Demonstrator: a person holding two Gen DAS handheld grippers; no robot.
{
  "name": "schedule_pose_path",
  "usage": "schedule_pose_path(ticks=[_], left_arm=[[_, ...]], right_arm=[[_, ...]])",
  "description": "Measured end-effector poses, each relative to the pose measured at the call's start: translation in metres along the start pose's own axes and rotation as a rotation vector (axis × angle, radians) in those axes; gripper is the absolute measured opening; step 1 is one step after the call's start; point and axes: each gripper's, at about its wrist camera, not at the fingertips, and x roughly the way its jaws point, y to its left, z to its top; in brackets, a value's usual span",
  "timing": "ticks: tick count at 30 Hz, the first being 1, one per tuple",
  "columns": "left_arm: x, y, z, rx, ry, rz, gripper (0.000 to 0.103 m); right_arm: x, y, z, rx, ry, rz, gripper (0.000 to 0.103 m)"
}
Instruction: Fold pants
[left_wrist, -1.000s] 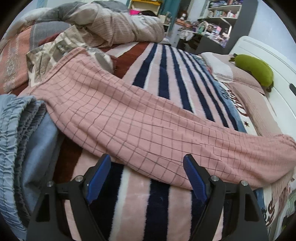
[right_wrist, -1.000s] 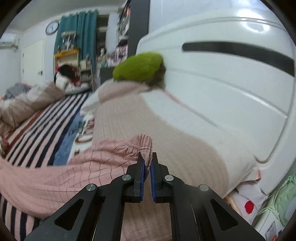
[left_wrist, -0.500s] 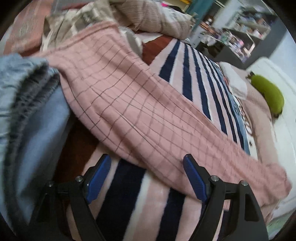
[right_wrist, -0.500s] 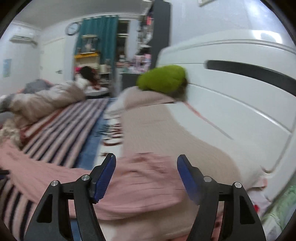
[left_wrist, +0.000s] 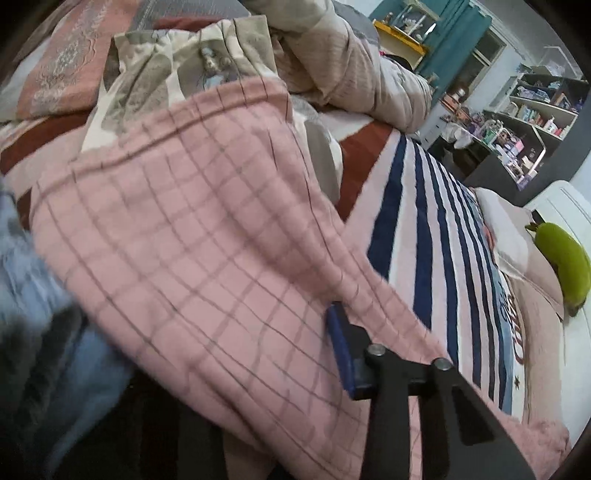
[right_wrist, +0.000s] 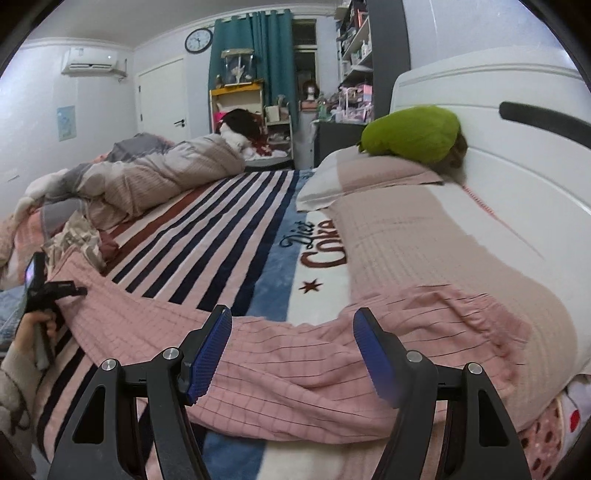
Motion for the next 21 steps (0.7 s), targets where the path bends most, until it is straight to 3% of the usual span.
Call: schedule_pose_path(ticks=[3, 6, 10, 15, 18, 21], left_arm=[[-0.001, -0.008, 0.007, 0.050, -0.030, 0.022, 0.013], [-0.009, -0.015, 0.010, 0.094, -0.071, 0.035, 0.007], [-0.036, -0.037, 0.005, 0.229, -0.145, 0.036, 0.007], [-0.071, -0.072, -0.005, 0.406, -0.196, -0.054, 0.006], [-0.083, -0.098, -0.022, 0.517, -0.153, -0.151, 0.006], [-0.077, -0.116, -0.049, 0.579, -0.049, -0.235, 0.006]], right_arm=[[0.011, 0.002, 0.000, 0.015, 0.009, 0.023, 0.065], [0.016, 0.004, -0.003, 0.022, 0.020, 0.040, 0.065], [0.019, 0.006, -0.006, 0.033, 0.028, 0.060, 0.065], [0.014, 0.000, -0.007, 0.056, 0.017, 0.070, 0.065], [0.010, -0.007, -0.007, 0.079, 0.010, 0.080, 0.065], [0.005, -0.012, -0.010, 0.087, 0.004, 0.082, 0.065]])
